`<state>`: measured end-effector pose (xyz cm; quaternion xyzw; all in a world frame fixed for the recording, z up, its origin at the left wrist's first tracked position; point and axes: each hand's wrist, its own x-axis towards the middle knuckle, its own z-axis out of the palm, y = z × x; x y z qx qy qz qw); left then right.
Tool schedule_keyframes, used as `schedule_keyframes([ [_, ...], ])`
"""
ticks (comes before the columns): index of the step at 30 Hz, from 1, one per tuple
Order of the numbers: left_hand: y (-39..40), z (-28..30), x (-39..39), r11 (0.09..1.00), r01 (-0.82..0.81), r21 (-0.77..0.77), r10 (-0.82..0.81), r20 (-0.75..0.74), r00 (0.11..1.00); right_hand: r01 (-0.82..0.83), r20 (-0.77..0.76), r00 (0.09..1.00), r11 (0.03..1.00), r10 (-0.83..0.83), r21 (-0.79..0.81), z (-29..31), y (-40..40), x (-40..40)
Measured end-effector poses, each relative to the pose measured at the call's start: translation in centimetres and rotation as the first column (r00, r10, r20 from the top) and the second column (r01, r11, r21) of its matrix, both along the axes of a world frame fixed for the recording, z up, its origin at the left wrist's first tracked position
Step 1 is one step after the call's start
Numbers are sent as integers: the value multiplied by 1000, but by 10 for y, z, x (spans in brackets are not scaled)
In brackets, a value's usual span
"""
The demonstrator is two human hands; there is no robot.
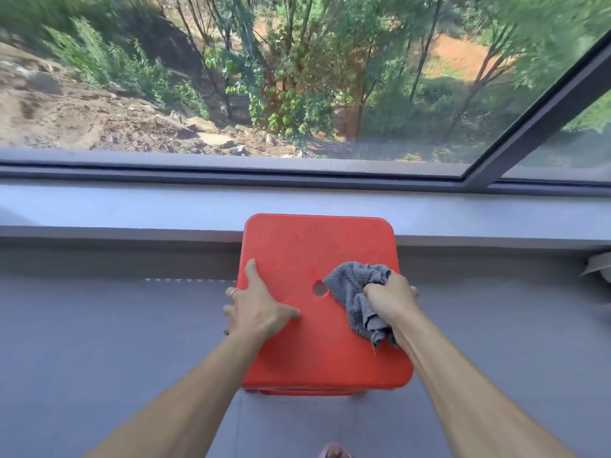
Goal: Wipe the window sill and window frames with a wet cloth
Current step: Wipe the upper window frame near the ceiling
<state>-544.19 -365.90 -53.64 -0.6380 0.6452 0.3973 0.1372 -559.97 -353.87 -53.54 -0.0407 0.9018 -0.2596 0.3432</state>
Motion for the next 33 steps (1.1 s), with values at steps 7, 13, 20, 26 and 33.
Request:
schedule_keyframes([
  [7,-111,3,154,999,-48,-23,49,63,997,-88,84,992,995,92,-53,-7,-118,142],
  [13,-187,1,248,995,-78,-60,82,75,994,-132,110,984,988,140,-79,-15,-201,234],
  [20,-219,8,296,997,26,-71,-24,30,999,-197,-15,980,980,197,-5,2,-231,275],
  [26,-261,94,285,984,93,-154,-141,-339,930,-315,-93,948,863,304,-395,114,-274,293],
  [33,-330,321,241,993,117,12,-62,-794,605,-146,-13,972,558,235,-817,339,-326,283],
])
